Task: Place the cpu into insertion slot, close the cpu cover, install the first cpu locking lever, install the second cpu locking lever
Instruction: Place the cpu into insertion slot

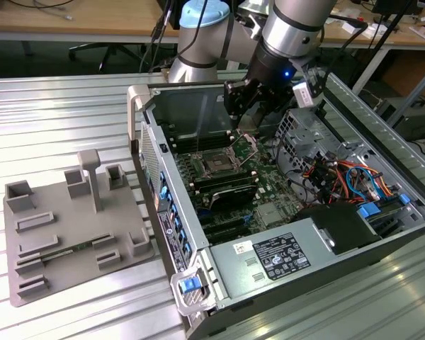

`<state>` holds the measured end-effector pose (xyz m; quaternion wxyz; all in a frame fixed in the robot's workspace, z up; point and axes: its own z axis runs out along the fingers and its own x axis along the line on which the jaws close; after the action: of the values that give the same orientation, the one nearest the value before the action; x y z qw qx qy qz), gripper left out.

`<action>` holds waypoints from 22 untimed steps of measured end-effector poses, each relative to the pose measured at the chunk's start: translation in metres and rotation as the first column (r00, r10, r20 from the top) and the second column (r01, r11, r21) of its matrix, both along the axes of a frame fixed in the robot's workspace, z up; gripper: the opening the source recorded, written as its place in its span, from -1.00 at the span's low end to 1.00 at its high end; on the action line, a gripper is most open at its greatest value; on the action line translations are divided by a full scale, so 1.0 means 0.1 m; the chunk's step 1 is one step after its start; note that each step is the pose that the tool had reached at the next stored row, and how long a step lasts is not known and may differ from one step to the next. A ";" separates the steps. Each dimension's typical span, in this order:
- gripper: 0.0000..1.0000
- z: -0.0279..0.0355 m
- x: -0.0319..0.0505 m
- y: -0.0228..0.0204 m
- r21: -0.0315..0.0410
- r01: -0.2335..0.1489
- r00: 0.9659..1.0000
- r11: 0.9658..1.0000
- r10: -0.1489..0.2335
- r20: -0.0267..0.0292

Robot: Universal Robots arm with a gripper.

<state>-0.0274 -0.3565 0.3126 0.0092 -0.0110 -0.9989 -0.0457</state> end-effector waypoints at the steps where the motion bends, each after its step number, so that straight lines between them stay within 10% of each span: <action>1: 0.09 -0.002 0.000 0.000 0.000 0.000 1.000 1.000 0.000 0.000; 22: 0.09 -0.054 0.000 -0.003 0.000 0.000 1.000 1.000 0.000 0.000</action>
<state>-0.0274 -0.3568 0.3072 0.0092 -0.0111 -0.9989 -0.0456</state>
